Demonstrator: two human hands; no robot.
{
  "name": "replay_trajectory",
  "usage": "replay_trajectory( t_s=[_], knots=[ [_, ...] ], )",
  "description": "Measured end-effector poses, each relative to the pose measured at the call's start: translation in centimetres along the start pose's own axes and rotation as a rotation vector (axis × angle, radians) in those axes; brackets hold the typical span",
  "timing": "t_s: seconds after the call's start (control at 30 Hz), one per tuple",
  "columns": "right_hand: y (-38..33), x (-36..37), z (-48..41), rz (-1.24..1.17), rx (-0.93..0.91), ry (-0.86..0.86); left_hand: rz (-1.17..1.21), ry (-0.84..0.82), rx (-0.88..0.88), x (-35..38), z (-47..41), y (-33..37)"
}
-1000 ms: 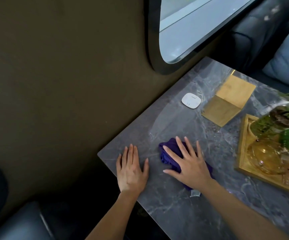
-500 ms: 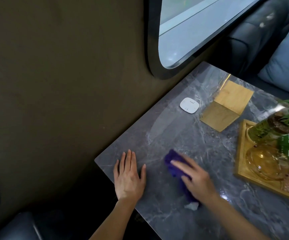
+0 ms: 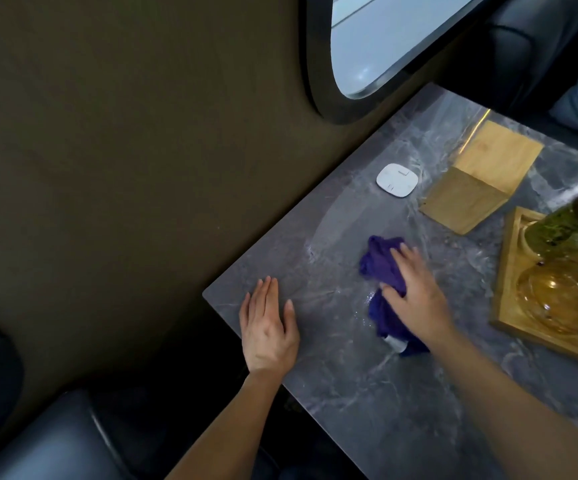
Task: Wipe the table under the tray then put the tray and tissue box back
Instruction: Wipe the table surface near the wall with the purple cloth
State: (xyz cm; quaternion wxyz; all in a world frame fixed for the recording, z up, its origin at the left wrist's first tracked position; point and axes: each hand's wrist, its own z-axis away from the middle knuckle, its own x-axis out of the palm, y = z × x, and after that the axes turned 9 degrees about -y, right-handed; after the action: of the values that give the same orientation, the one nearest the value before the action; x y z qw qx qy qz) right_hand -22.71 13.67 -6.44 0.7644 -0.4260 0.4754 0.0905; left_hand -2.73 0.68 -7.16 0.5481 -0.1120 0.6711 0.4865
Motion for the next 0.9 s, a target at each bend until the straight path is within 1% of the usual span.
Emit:
replay_trajectory(
  t_s=[0.1, 0.23, 0.27, 0.33, 0.4, 0.43, 0.47, 0.5, 0.57, 0.63, 0.7, 0.77, 0.8, 0.87, 0.9],
  knots=[
    [-3.7, 2.8, 3.9, -0.018, -0.253, -0.096, 0.192, 0.002, -0.055, -0.7, 0.0, 0.4],
    [-7.5, 6.2, 9.2, 0.010, -0.525, -0.308, 0.671, -0.052, -0.272, -2.2, -0.5, 0.2],
    [-7.8, 6.8, 10.0, 0.002, -0.561, -0.360, 0.731, -0.074, -0.305, -2.7, -0.9, -0.2],
    [-7.8, 6.9, 11.3, -0.121, -0.560, -0.534, 0.674, -0.120, -0.297, -3.4, -1.5, -1.1],
    [-7.6, 6.0, 11.7, -0.243, -0.499, -0.748, 0.476, -0.157, -0.234, -3.9, -2.3, -1.7],
    [-7.5, 5.3, 11.5, -0.279, -0.453, -0.823, 0.353, -0.182, -0.200, -4.0, -2.7, -1.8],
    [-7.3, 4.3, 11.1, -0.320, -0.401, -0.859, 0.237, -0.208, -0.171, -4.0, -3.1, -2.0],
    [-7.2, 3.1, 10.2, -0.365, -0.352, -0.852, 0.142, -0.228, -0.149, -3.9, -3.5, -2.3],
    [-6.8, 0.6, 7.8, -0.440, -0.275, -0.737, 0.047, -0.232, -0.124, -3.6, -3.8, -2.7],
    [-6.3, -1.6, 4.5, -0.512, -0.199, -0.508, 0.039, -0.170, -0.101, -3.2, -3.5, -3.1],
    [-5.4, -3.2, 1.0, -0.507, -0.140, -0.250, 0.080, -0.092, -0.103, -2.9, -3.2, -3.2],
    [-3.8, -3.7, -2.4, -0.365, -0.054, -0.072, 0.096, -0.064, -0.110, -2.8, -3.3, -3.3],
    [-2.8, -3.6, -3.9, -0.254, 0.021, -0.036, 0.093, -0.068, -0.104, -2.8, -3.3, -3.4],
    [-1.2, -2.8, -5.6, 0.008, 0.176, -0.031, 0.084, -0.085, -0.081, -2.9, -3.4, -3.5],
    [-0.8, -2.2, -6.0, 0.093, 0.211, -0.015, 0.077, -0.091, -0.078, -3.0, -3.4, -3.6]
  ],
)
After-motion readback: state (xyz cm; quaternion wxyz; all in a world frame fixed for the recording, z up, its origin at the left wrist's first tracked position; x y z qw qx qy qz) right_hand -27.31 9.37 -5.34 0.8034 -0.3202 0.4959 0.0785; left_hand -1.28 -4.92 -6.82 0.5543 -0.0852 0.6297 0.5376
